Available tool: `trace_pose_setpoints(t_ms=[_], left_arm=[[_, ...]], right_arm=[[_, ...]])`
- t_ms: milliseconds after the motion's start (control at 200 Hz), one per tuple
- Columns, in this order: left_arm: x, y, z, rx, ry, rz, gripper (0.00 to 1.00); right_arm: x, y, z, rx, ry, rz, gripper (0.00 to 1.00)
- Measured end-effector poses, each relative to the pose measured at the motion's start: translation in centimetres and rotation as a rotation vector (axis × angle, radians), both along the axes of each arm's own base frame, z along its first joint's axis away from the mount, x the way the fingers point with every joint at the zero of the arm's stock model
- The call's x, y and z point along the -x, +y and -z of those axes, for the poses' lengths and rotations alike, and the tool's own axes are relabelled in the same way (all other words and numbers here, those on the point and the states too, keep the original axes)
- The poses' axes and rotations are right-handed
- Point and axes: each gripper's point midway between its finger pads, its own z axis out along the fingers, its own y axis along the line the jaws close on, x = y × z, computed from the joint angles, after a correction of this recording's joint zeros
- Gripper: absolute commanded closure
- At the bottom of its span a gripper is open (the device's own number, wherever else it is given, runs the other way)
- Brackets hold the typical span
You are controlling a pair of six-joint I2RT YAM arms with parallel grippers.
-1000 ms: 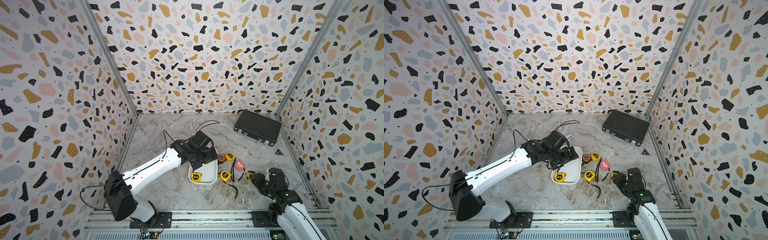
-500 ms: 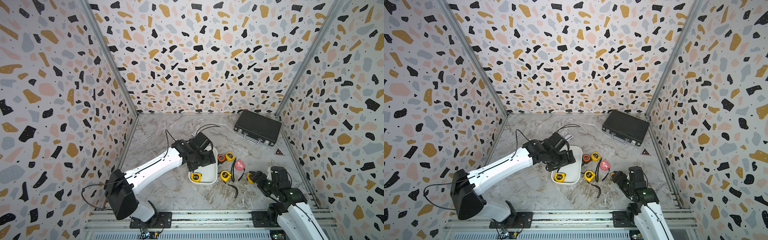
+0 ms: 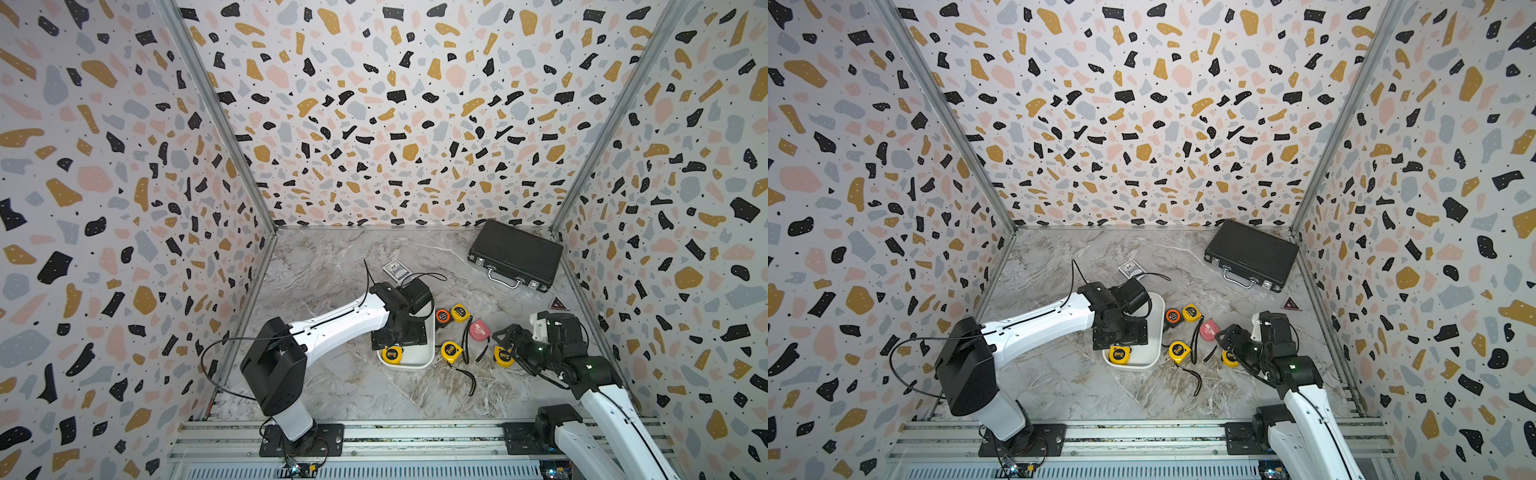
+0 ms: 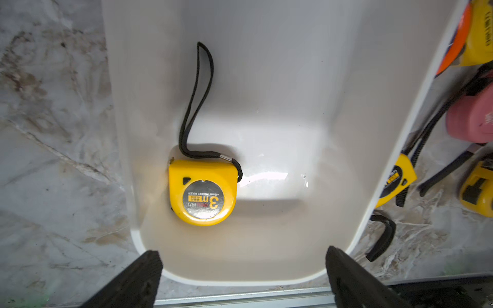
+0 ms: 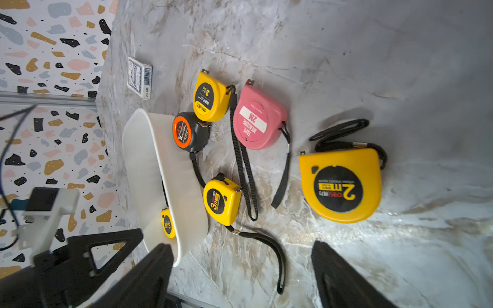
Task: Take the tape measure out of the storage box
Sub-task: Pick up the tape measure from the storage box.
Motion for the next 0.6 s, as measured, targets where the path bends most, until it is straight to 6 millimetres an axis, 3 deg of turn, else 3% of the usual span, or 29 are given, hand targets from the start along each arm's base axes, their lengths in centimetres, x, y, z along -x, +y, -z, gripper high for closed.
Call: trace_pose_setpoints(t_ms=[205, 601], left_arm=[[0.4, -0.1, 1.7, -0.073, 0.007, 0.028, 0.0], [0.2, 0.5, 3.5, -0.17, -0.012, 0.033, 0.0]], right_arm=[[-0.8, 0.7, -1.3, -0.021, -0.032, -0.03, 0.12], [-0.6, 1.5, -1.8, -0.034, -0.042, -0.067, 0.11]])
